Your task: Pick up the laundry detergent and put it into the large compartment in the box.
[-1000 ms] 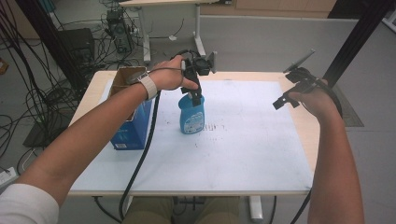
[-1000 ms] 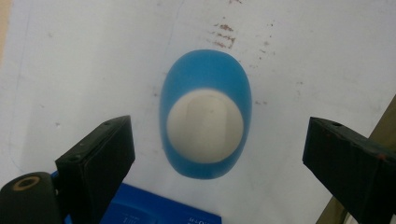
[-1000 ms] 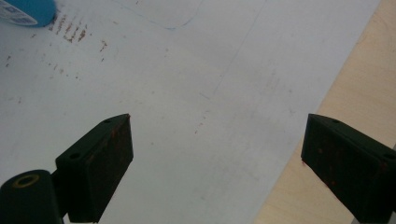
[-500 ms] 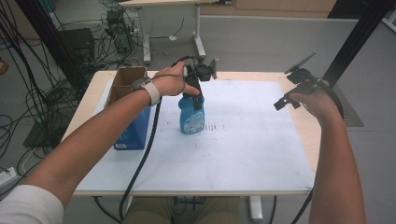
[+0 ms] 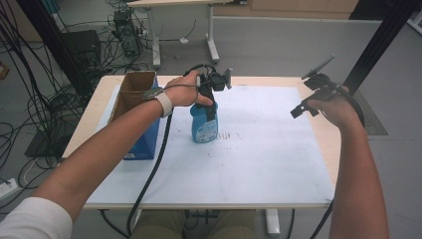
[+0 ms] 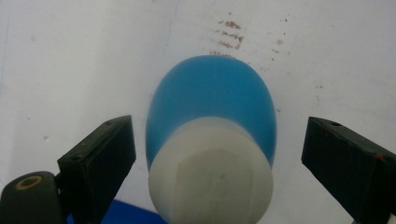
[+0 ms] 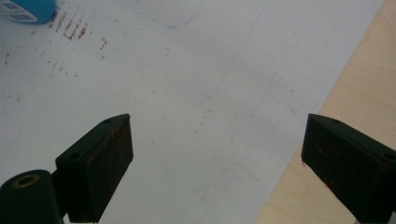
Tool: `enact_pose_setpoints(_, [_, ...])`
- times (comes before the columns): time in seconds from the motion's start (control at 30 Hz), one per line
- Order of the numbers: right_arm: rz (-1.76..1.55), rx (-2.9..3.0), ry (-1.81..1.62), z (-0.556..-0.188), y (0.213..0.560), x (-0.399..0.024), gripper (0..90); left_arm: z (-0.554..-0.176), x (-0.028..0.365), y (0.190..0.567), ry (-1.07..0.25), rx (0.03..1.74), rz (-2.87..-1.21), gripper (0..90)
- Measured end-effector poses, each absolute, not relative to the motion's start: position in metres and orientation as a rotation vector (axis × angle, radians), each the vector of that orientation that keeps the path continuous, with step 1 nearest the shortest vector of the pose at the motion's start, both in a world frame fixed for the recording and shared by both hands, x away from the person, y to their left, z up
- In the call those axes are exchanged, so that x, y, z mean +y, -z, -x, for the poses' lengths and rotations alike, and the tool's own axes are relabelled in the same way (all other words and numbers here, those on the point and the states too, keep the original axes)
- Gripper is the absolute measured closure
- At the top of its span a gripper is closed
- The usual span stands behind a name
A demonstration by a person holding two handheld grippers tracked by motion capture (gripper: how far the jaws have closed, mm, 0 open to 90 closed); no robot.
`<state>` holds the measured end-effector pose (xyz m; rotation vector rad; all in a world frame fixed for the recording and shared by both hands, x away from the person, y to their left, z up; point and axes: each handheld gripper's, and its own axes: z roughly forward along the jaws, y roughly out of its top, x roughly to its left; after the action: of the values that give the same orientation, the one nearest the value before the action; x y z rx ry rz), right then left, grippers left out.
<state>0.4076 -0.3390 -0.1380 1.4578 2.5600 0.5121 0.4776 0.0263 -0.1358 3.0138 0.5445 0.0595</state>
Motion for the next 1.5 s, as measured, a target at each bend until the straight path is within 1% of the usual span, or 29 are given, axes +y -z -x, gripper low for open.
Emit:
enact_pose_setpoints(0.1, [-1.457, 2.561, -0.511, -0.408, 0.138, -0.339, 8.8, -0.477, 0.027, 0.137, -0.064, 0.536, -3.009, 12.5])
enact_pose_setpoints(0.53, [-1.457, 2.56, -0.515, -0.408, 0.139, -0.339, 8.8, -0.477, 0.022, 0.142, -0.077, 0.537, -3.021, 13.7])
enact_pose_setpoints(1.1, [-1.452, 2.56, -0.518, -0.407, 0.14, -0.34, 8.8, -0.477, 0.019, 0.15, -0.091, 0.536, -3.025, 18.7])
enact_pose_setpoints(1.5, [-1.449, 2.56, -0.523, -0.407, 0.14, -0.34, 8.8, -0.477, 0.015, 0.152, -0.107, 0.531, -3.05, 24.5])
